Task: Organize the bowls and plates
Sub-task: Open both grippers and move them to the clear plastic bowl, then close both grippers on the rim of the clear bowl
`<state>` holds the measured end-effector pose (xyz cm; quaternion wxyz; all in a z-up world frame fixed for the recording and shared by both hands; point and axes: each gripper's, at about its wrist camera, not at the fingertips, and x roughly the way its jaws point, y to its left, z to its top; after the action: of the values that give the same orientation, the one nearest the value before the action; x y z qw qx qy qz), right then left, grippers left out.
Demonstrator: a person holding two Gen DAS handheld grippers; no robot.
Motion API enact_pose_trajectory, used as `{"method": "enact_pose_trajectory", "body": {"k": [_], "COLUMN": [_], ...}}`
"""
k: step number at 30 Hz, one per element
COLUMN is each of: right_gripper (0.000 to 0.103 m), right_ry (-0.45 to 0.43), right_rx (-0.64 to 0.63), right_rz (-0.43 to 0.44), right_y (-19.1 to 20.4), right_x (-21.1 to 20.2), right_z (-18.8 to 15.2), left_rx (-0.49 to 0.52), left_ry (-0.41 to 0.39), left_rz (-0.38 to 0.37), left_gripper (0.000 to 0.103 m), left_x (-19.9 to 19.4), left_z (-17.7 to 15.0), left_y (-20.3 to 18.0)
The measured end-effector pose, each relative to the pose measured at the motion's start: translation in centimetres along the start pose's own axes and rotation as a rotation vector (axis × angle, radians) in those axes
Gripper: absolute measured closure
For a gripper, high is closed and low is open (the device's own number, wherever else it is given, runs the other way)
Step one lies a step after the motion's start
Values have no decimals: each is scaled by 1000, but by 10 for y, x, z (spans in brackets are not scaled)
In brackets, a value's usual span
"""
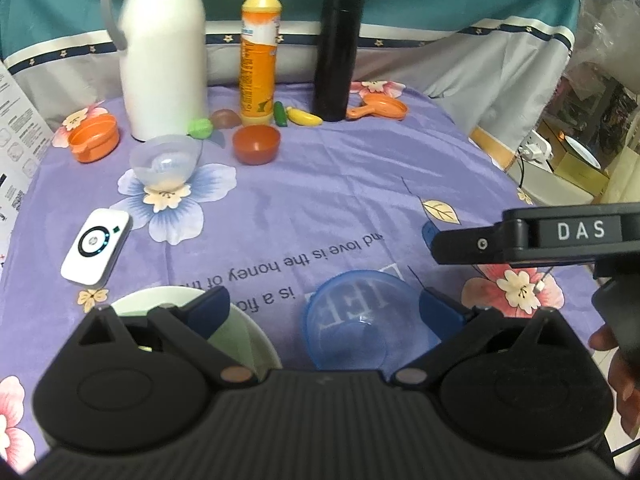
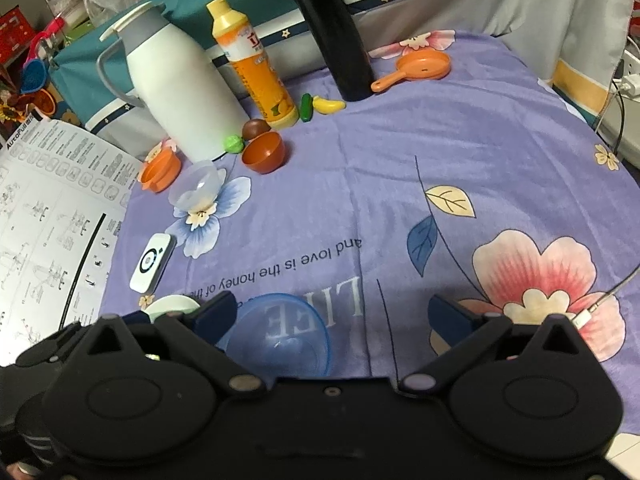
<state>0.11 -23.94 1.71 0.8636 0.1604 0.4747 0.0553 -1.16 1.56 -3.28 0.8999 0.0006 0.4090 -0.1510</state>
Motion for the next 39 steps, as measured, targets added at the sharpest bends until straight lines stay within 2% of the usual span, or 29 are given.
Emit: {"method": "enact_pose_trajectory", "body": {"k": [8,17,28,35,36,39], "right_gripper": [0,0,0,0,0,11], "right_ry": [21,28,107,113,113,115], "right_rx": [-14,-59,-33,-45,-45,-40], "right_rz": [3,16,50,66,72,71], "right_y": [15,51,98,134,139,152], "right_x": [8,30,95,134,139,155], "right_z": [9,30,70,95,99,109], "left_rx": [-3,-50,-163,-217,-218,-219], "left_ry": [-25,-36,-33,-30,-30,-25], "left_rz": [45,118,223,236,237,246], "left_gripper": [0,0,0,0,0,0], "left_x": [0,10,54,82,86,101], "left_z": [10,24,57,76,78,87], "left_y": [23,74,155,189,192,201]}}
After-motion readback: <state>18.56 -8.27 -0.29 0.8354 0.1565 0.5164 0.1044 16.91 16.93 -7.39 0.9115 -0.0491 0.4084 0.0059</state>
